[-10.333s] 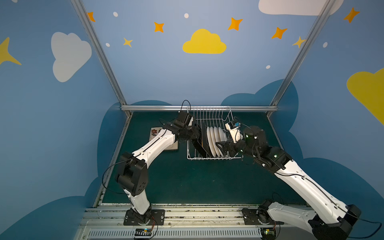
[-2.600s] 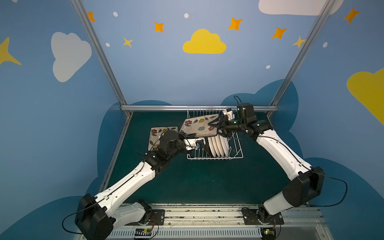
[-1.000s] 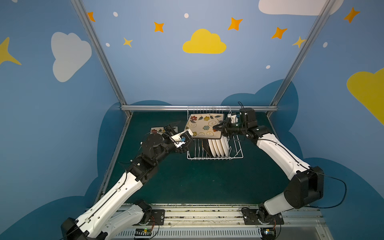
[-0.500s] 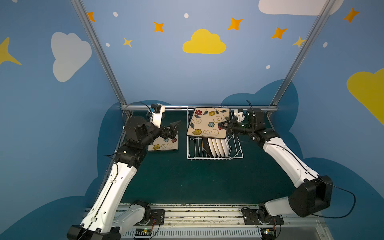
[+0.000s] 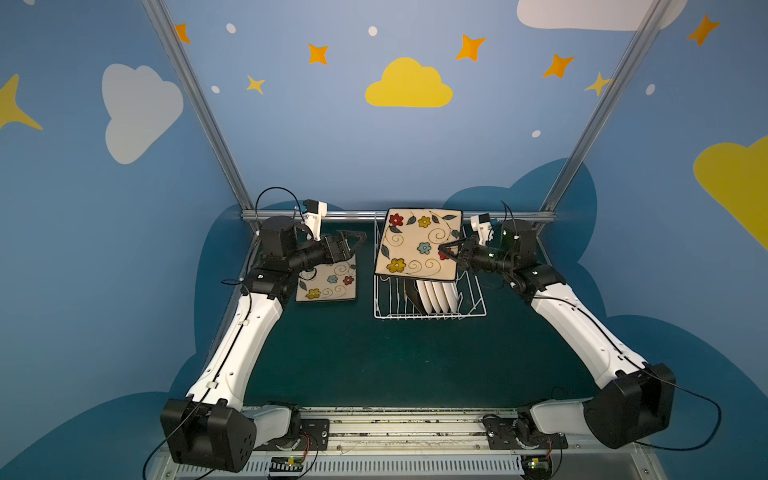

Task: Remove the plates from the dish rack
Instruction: 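Open the left gripper and draw it back while the right gripper holds the plate, then close the left gripper on the flower plate's edge opposite the right gripper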

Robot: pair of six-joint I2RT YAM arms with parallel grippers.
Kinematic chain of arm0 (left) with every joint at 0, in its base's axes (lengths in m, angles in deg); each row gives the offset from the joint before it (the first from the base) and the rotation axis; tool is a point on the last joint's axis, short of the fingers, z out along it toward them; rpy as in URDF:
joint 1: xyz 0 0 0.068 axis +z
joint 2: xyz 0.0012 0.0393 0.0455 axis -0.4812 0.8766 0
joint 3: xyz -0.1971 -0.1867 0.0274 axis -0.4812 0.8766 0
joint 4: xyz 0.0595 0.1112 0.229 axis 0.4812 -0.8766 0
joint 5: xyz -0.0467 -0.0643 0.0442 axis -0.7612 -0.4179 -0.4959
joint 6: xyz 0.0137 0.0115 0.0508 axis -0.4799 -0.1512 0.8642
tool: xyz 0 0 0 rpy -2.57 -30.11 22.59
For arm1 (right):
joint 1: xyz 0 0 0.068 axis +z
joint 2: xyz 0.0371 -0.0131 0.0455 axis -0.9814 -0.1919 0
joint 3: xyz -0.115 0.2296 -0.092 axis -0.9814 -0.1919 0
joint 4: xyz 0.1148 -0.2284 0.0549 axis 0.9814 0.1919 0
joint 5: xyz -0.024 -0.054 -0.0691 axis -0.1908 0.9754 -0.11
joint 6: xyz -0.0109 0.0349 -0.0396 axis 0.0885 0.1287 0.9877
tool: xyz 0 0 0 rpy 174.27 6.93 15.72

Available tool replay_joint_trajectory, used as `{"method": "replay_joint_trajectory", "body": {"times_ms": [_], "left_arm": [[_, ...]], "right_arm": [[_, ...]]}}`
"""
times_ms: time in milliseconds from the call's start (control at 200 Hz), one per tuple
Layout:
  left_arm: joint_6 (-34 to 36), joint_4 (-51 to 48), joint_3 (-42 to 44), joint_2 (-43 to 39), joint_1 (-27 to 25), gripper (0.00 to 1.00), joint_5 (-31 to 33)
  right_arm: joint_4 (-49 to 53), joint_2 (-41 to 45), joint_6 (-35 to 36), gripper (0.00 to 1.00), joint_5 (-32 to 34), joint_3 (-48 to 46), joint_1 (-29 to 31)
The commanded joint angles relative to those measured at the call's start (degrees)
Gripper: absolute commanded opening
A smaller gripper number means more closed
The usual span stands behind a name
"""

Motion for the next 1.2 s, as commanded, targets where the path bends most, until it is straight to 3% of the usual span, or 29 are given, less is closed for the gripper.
{"method": "replay_joint_trajectory", "body": {"times_ms": [0,250,375,686,861,1196], "left_arm": [[-6.6,5.0,0.4,2.5,0.0,0.99,-8.2],[-8.3,6.2,-1.2,7.9,-2.8,0.98,-12.6],[-8.7,7.2,-2.9,10.6,-4.8,0.85,-14.1],[-9.2,8.3,-6.6,16.3,-7.8,0.80,-17.8],[-10.3,9.4,-6.9,17.7,-8.7,0.69,-19.3],[-10.0,10.8,-7.3,19.0,-9.8,0.57,-24.1]], "right_arm": [[-14.3,1.6,-0.1,0.00,-5.0,2.2,-0.3],[-15.8,0.3,-1.0,0.00,-6.8,2.2,-0.3],[-15.9,0.2,-1.1,0.00,-7.0,2.0,-0.3],[-16.9,-0.1,-1.7,0.00,-7.4,1.0,-0.3],[-17.0,-0.3,-1.8,0.00,-7.7,0.8,-0.3],[-18.4,-0.8,-2.0,0.00,-8.8,-0.2,-0.3]]}}
